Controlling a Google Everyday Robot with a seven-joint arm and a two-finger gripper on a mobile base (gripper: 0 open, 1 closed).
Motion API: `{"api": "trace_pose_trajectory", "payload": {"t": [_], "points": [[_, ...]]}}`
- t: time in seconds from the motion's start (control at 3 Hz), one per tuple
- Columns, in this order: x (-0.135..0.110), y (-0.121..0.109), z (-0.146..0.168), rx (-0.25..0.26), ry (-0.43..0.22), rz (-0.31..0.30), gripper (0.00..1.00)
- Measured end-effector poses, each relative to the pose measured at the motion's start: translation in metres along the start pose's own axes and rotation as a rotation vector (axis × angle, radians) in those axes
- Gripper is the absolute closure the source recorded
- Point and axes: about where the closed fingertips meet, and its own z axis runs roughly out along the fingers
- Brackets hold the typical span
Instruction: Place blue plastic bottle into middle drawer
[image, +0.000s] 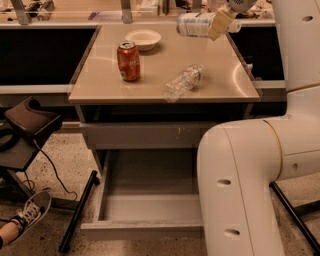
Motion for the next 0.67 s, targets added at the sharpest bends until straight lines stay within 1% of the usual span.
{"api": "trace_pose_trajectory", "payload": {"t": [0.33,0.67], "points": [[-0.004,0.000,-0.047,0.079,-0.019,-0.012,1.00],[-0.025,-0.001,-0.067,0.139,-0.083,-0.043,1.00]]}}
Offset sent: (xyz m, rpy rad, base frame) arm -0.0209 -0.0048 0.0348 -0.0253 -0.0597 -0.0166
